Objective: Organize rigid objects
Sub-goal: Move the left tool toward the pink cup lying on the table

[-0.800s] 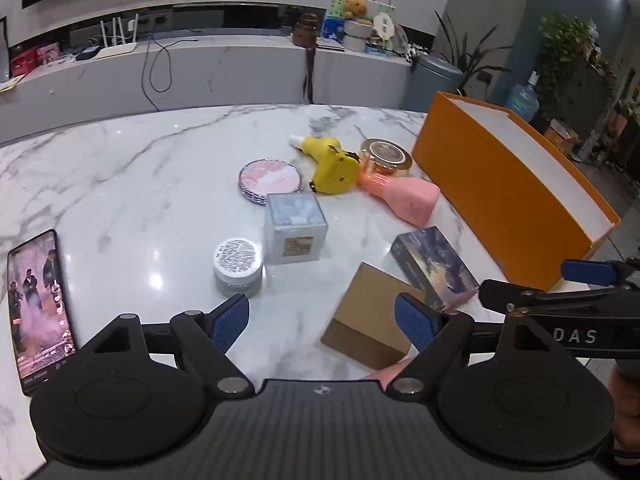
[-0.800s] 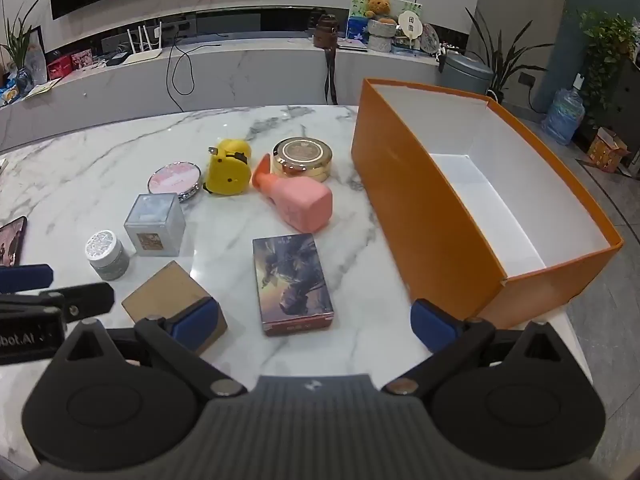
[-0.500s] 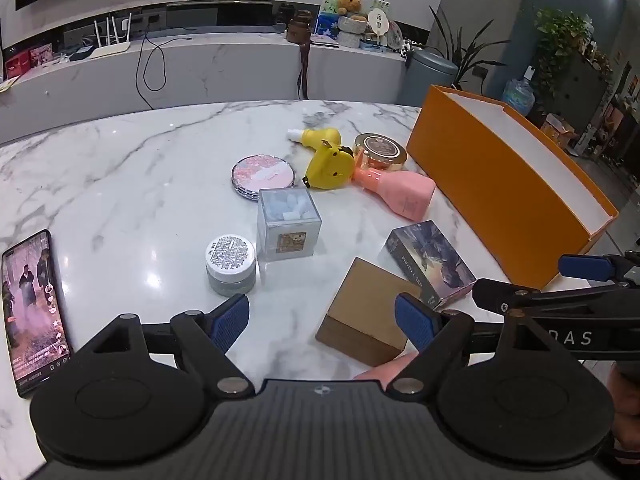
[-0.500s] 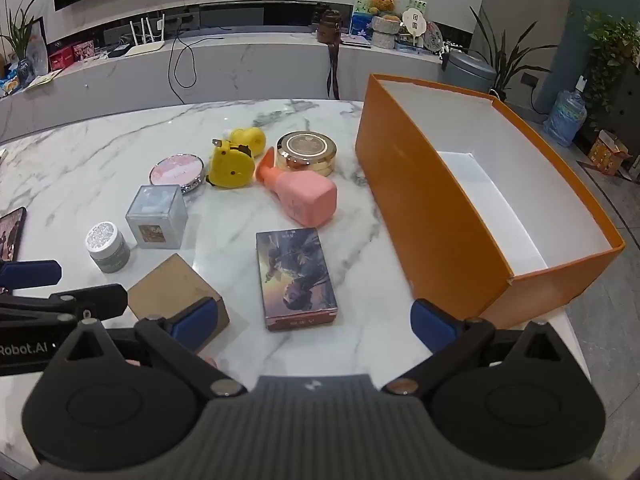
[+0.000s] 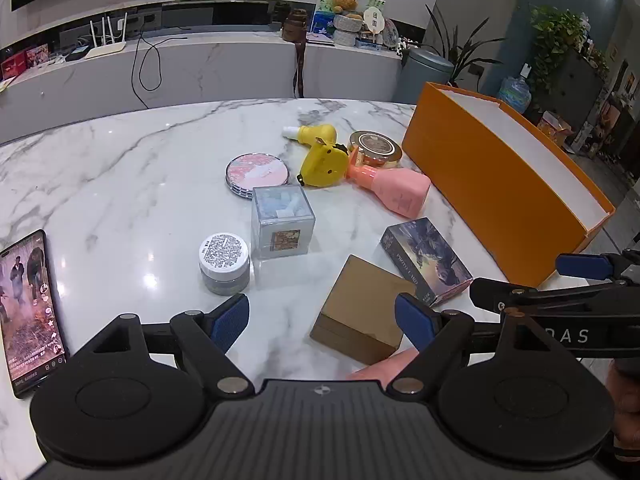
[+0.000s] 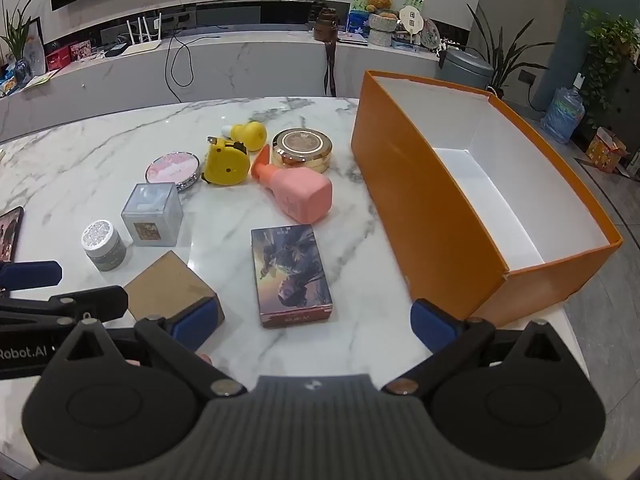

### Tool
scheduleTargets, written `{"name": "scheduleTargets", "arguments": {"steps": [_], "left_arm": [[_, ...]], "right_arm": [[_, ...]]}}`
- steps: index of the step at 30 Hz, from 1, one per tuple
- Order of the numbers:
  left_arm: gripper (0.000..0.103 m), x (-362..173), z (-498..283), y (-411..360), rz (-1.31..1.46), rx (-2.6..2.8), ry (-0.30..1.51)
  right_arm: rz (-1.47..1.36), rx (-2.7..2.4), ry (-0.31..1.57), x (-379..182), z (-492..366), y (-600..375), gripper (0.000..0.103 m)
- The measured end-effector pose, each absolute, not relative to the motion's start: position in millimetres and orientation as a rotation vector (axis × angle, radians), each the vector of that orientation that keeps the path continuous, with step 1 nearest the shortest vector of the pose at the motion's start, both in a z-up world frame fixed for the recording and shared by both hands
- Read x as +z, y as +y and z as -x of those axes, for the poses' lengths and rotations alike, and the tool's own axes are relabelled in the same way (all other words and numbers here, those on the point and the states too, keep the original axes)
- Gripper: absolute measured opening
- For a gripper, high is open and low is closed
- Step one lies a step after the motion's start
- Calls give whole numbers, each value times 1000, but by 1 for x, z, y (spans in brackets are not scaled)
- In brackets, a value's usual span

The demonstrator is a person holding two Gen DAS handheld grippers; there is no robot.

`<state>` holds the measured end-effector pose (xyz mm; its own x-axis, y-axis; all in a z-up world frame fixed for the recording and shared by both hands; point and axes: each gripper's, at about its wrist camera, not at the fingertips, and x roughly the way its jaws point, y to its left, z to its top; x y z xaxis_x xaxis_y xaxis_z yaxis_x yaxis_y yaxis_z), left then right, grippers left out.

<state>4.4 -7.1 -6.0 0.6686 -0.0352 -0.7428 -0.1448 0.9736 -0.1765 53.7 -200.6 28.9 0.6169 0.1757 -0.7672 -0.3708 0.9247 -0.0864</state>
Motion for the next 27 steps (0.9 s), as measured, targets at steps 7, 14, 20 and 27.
{"name": "scheduleTargets", "arguments": {"steps": [7,14,20,27], "left_arm": [[97,-6,-5,-7,234,62,836],[97,-7,-5,-7,234,60,837],[97,-7,-5,-7,235,60,837],[97,-7,-5,-7,235,59,837]], "right_arm": [[251,324,854,28,-54,-199,101],[252,326,855,28,-53,-199,101],[251,326,857,28,-53,-199,101],[252,325,857,28,-53,-199,101]]}}
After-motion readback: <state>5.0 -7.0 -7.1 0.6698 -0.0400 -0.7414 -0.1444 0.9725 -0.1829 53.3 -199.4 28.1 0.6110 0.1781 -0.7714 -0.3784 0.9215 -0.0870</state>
